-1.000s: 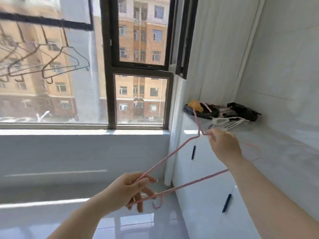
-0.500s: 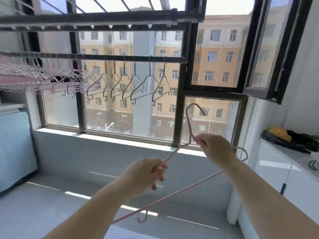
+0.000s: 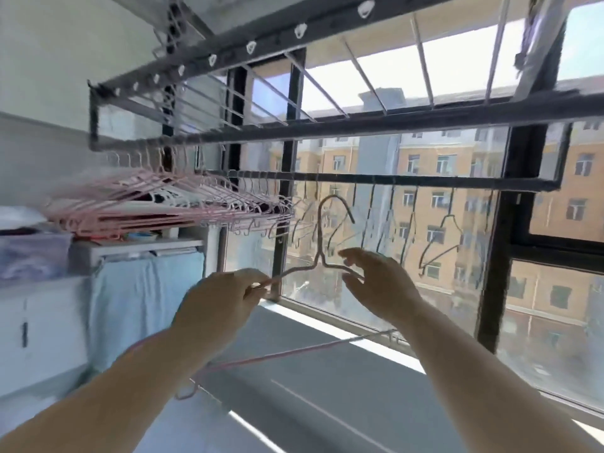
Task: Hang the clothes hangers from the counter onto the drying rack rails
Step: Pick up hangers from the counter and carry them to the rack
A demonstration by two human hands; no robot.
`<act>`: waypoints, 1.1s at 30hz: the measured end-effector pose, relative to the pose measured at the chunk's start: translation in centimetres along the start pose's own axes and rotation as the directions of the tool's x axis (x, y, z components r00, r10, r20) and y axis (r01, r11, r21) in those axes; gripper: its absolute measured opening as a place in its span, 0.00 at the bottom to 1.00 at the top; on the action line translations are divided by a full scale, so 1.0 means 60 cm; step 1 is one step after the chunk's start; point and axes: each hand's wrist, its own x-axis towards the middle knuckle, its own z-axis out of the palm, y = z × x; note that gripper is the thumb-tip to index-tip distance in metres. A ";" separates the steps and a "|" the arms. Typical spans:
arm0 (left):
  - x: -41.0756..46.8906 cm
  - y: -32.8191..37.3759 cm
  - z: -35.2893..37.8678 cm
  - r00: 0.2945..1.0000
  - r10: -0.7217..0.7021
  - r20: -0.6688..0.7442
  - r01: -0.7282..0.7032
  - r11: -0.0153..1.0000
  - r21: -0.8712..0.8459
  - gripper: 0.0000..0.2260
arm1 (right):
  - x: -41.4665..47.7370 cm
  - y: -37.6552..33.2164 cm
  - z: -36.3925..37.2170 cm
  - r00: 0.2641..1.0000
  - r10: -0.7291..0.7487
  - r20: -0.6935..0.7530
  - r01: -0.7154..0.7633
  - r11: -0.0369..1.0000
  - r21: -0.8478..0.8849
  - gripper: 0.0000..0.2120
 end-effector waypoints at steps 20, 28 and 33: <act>0.225 -0.190 -0.113 0.916 -0.226 -0.331 0.268 0.959 0.088 0.11 | 0.308 -0.127 -0.115 0.957 -0.086 -0.278 -0.104 0.790 -0.605 0.12; 0.306 -0.198 -0.088 0.897 -0.259 -0.358 0.290 0.957 0.033 0.11 | 0.314 -0.101 -0.099 0.900 -0.264 -0.347 -0.027 0.760 -0.649 0.10; 0.333 -0.190 -0.064 0.933 -0.227 -0.278 0.250 0.967 0.052 0.12 | 0.318 -0.100 -0.093 0.899 -0.270 -0.345 -0.017 0.765 -0.643 0.11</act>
